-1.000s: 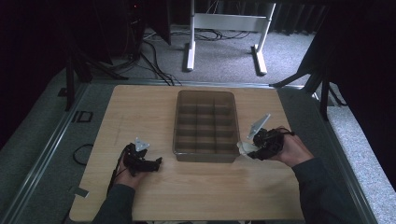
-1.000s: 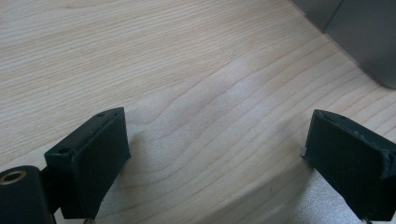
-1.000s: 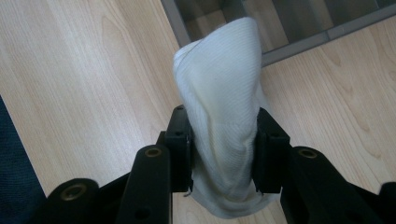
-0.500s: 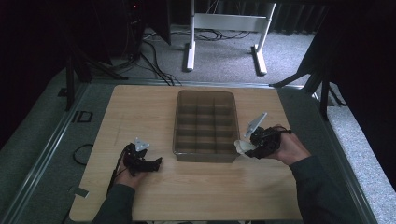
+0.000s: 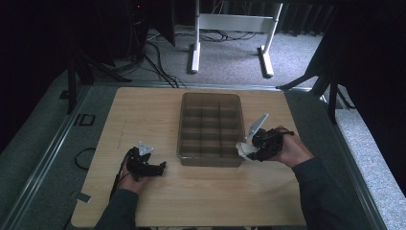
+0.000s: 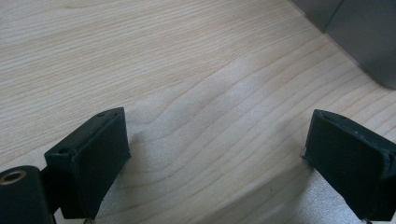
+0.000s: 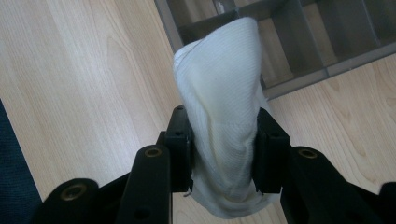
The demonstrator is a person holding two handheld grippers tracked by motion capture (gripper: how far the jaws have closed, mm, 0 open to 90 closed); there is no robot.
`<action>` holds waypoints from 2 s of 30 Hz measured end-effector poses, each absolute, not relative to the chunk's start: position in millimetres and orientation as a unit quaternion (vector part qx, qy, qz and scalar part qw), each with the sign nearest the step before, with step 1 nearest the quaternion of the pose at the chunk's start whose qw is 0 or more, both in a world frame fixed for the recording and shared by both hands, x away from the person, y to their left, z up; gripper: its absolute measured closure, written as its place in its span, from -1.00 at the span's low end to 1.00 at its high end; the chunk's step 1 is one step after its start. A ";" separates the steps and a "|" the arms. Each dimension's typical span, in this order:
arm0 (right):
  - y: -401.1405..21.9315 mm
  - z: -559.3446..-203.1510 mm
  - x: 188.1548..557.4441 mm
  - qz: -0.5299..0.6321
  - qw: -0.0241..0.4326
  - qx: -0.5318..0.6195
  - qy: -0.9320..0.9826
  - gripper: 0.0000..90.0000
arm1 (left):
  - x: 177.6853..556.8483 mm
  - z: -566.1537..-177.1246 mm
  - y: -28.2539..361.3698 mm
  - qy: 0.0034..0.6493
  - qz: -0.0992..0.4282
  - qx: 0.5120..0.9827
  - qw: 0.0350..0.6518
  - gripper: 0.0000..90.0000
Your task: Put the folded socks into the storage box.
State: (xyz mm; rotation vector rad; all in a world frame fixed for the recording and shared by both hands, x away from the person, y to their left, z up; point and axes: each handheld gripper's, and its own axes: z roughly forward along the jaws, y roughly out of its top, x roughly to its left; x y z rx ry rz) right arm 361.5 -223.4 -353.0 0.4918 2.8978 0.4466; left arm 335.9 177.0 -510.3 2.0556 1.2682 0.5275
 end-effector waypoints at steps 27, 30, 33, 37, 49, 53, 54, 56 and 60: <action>-201.2 -356.4 373.8 0.150 0.079 0.153 0.974 0.44 | 335.9 -510.4 176.9 0.485 0.202 0.785 0.329 -0.85; -199.5 -357.5 375.2 0.148 0.078 0.153 0.974 0.44 | 335.9 -510.5 176.9 0.485 0.202 0.785 0.329 -0.85; -196.5 -360.0 378.0 0.146 0.074 0.151 0.975 0.44 | 335.9 -510.4 176.9 0.485 0.202 0.785 0.329 -0.85; -193.2 -363.4 380.2 0.140 0.072 0.151 0.976 0.44 | 335.9 -510.4 176.9 0.485 0.202 0.785 0.329 -0.85; -186.4 -369.3 389.9 0.132 0.070 0.153 0.977 0.44 | 335.9 -510.4 176.9 0.484 0.202 0.785 0.329 -0.85; -183.3 -372.7 393.1 0.126 0.070 0.151 0.978 0.44 | 335.9 -510.4 176.9 0.485 0.202 0.785 0.329 -0.85; -181.6 -374.5 395.1 0.123 0.069 0.151 0.978 0.44 | 335.9 -510.4 176.9 0.485 0.202 0.785 0.329 -0.85; -180.0 -376.1 397.0 0.121 0.067 0.151 0.979 0.44 | 335.9 -510.4 176.9 0.485 0.202 0.785 0.329 -0.85; -176.7 -379.6 400.4 0.112 0.062 0.148 0.981 0.44 | 335.9 -510.4 176.9 0.485 0.202 0.785 0.329 -0.85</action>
